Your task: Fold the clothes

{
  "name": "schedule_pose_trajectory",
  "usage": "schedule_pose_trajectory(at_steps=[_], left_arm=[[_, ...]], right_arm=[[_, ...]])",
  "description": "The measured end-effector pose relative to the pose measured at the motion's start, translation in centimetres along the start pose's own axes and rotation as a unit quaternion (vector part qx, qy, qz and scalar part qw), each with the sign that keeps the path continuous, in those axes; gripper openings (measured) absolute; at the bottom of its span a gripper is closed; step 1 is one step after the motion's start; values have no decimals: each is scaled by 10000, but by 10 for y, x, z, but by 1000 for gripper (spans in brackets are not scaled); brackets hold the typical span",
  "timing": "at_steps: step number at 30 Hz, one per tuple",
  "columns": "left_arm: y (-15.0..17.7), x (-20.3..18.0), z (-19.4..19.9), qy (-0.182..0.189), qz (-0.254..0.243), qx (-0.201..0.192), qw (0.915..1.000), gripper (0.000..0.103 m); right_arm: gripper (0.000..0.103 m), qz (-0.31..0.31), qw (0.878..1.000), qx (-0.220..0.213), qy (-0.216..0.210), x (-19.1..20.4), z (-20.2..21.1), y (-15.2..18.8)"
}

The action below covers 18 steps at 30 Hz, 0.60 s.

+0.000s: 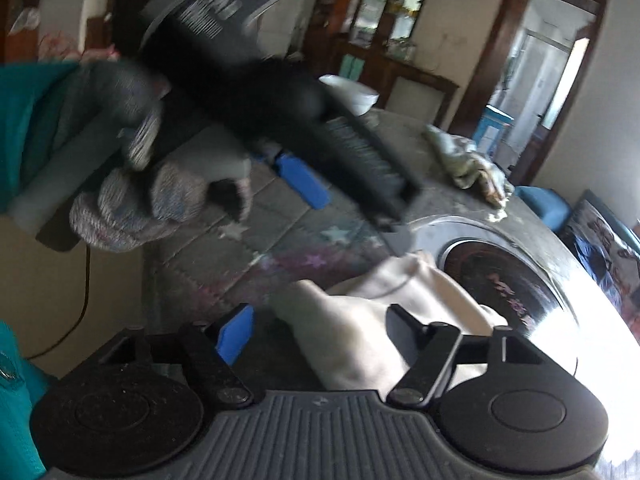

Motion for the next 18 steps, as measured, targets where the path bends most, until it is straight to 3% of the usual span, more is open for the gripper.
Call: schedule_pose_trajectory(at_steps=[2, 4, 7, 13, 18], left_arm=[[1, 2, -3, 46, 185, 107, 9998, 93], [4, 3, -6, 109, 378, 227, 9990, 94], [7, 2, -10, 275, 638, 377, 9969, 94], [9, -3, -18, 580, 1257, 649, 9882, 94], [9, -12, -28, 888, 1788, 880, 9759, 92]], right_arm=[[57, 107, 9999, 79, 96, 4, -6, 2], [38, 202, 9994, 124, 252, 6, -10, 3], [21, -108, 9995, 15, 300, -4, -4, 1], [17, -1394, 9890, -495, 5, -40, 22, -5], [17, -1883, 9790, -769, -118, -52, 38, -4]])
Point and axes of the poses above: each gripper's, at about its wrist camera, not at the fingertips, and z roughly against the way its jaws point, x to its left, y to its underside, the point moved 10 cm from there along -z, roughly the way its jaws point, and after that the axes turned 4 degrees about -y, right-handed, at the moved point
